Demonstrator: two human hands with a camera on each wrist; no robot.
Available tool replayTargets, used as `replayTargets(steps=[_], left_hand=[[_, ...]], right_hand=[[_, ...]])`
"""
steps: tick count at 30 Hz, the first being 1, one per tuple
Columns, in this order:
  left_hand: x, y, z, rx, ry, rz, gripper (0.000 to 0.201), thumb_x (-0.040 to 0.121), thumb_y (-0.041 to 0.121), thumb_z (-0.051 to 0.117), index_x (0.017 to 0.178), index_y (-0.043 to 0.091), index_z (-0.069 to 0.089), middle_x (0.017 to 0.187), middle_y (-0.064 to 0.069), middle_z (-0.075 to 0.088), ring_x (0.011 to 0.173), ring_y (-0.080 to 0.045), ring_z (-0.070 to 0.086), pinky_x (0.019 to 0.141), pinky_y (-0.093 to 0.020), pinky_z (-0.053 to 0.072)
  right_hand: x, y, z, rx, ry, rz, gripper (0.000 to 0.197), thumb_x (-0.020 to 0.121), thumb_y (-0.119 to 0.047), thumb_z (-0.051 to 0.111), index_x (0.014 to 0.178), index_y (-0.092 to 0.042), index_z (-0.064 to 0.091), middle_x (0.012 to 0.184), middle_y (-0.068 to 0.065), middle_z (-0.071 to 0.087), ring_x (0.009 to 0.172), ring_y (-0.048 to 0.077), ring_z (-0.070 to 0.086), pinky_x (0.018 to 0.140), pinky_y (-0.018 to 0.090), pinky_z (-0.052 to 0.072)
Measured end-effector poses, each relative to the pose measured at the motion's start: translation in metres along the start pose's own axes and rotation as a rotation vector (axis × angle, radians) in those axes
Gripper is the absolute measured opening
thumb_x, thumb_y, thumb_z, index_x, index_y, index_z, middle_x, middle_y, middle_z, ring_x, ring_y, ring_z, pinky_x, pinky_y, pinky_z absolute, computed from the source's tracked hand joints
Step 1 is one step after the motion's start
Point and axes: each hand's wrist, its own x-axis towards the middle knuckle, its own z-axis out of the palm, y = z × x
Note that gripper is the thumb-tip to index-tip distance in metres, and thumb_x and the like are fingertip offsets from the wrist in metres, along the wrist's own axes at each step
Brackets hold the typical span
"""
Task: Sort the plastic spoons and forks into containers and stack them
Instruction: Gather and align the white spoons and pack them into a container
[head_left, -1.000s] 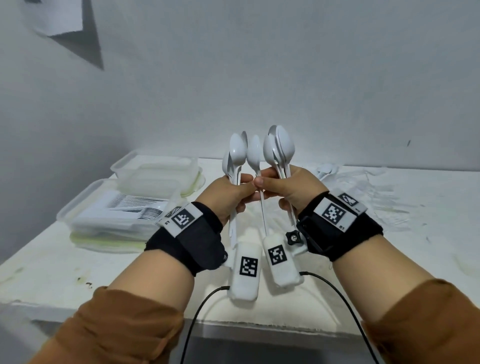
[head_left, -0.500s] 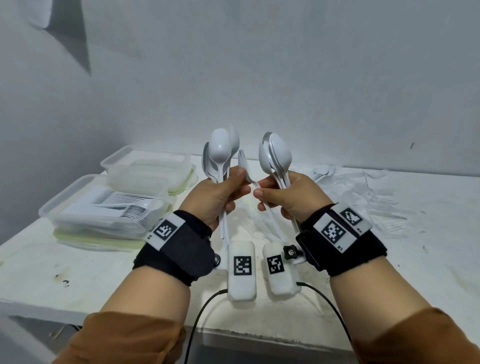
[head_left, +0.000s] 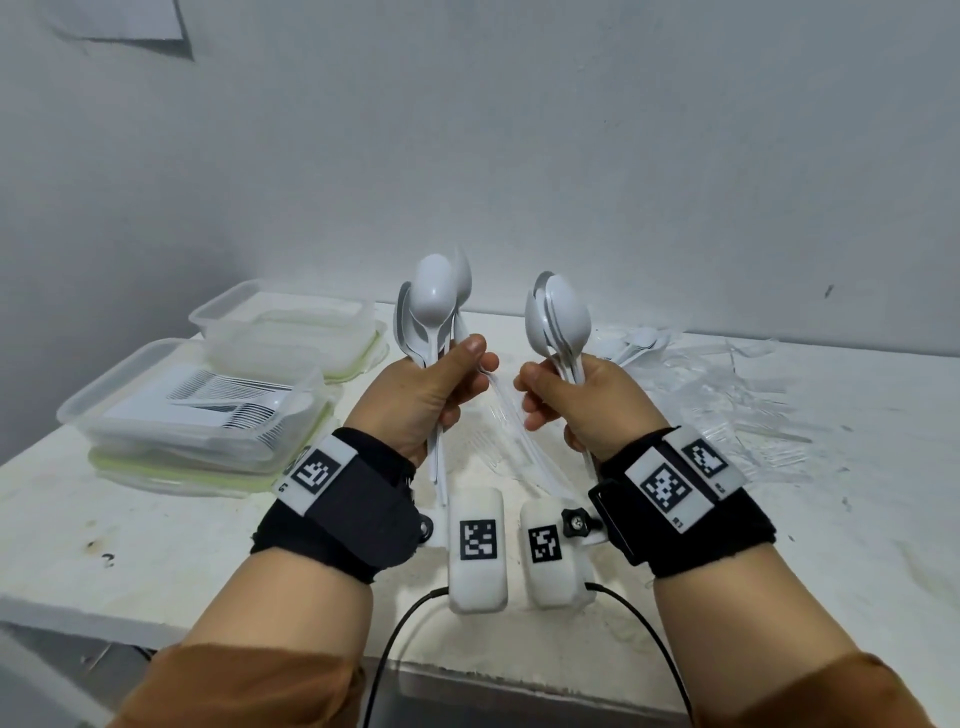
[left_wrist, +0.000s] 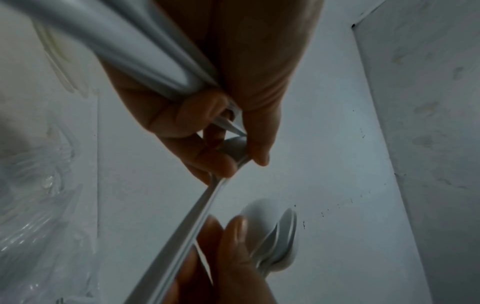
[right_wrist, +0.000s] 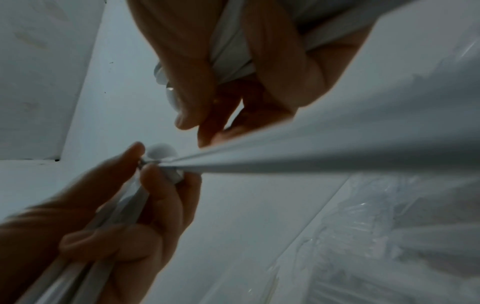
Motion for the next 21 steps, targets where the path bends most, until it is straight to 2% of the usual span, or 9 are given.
replayTargets(steps=[3,5,7,10,13,17,19,21], left_hand=[[0.0005,0.0009,-0.0007,-0.018,-0.002,0.000,0.015,0.091,0.027,0.056,0.086,0.014,0.063,0.083,0.002,0.069,0.061,-0.002,0.058,0.037,-0.010,0.029],[0.0012,0.0015,-0.0008,-0.028,-0.003,-0.004,0.015,0.092,0.027,0.055,0.088,0.014,0.062,0.085,0.001,0.069,0.060,-0.002,0.057,0.037,-0.010,0.028],[0.0022,0.0020,-0.0008,-0.033,-0.003,-0.010,0.014,0.092,0.026,0.054,0.089,0.014,0.061,0.086,0.001,0.069,0.059,-0.001,0.057,0.036,-0.010,0.028],[0.0039,0.0024,-0.0010,-0.026,-0.010,-0.007,0.014,0.093,0.026,0.054,0.088,0.015,0.062,0.085,0.001,0.069,0.059,-0.001,0.057,0.037,-0.010,0.028],[0.0050,0.0038,-0.0014,-0.026,-0.010,-0.008,0.014,0.092,0.025,0.055,0.087,0.015,0.062,0.085,0.001,0.069,0.059,-0.001,0.058,0.037,-0.010,0.028],[0.0068,0.0055,-0.0022,-0.024,-0.015,-0.007,0.013,0.091,0.026,0.057,0.088,0.015,0.063,0.085,0.001,0.070,0.060,-0.001,0.059,0.038,-0.010,0.029],[0.0078,0.0060,-0.0022,-0.012,-0.021,0.002,0.014,0.089,0.027,0.058,0.085,0.015,0.064,0.079,0.003,0.070,0.062,-0.002,0.060,0.038,-0.010,0.030],[0.0086,0.0061,-0.0022,0.006,-0.020,0.016,0.017,0.088,0.027,0.059,0.076,0.015,0.064,0.066,0.005,0.067,0.061,-0.002,0.060,0.038,-0.011,0.030]], right_hand=[[-0.0004,0.0020,-0.0047,0.038,0.050,0.000,0.025,0.088,-0.037,0.059,0.078,-0.014,0.063,0.050,-0.002,0.046,0.039,0.008,0.039,0.039,0.017,0.029],[-0.0010,0.0026,-0.0056,0.075,0.049,-0.012,0.033,0.088,-0.045,0.054,0.082,-0.013,0.062,0.045,-0.004,0.039,0.037,0.007,0.031,0.037,0.017,0.026],[0.0002,0.0034,-0.0040,0.136,0.022,-0.022,0.033,0.092,-0.045,0.048,0.087,-0.013,0.057,0.045,-0.006,0.037,0.038,0.008,0.028,0.039,0.020,0.024],[0.0026,0.0024,-0.0011,0.166,-0.006,-0.006,0.021,0.097,-0.032,0.045,0.091,-0.013,0.050,0.050,-0.005,0.039,0.040,0.009,0.029,0.042,0.021,0.025],[0.0046,0.0031,-0.0012,0.160,-0.026,-0.042,0.019,0.098,-0.022,0.044,0.087,-0.015,0.057,0.057,-0.003,0.042,0.044,0.010,0.033,0.045,0.022,0.027],[0.0041,0.0016,-0.0019,0.098,-0.046,-0.108,0.022,0.097,-0.018,0.046,0.086,-0.020,0.065,0.065,-0.002,0.046,0.049,0.010,0.038,0.049,0.021,0.031],[0.0055,0.0007,-0.0013,0.033,-0.025,-0.116,0.020,0.095,-0.018,0.051,0.084,-0.024,0.066,0.065,-0.002,0.049,0.050,0.010,0.041,0.052,0.021,0.034],[0.0078,0.0011,0.0014,-0.033,-0.008,-0.116,0.018,0.091,-0.021,0.057,0.079,-0.029,0.067,0.060,-0.002,0.051,0.052,0.011,0.044,0.057,0.024,0.036]])
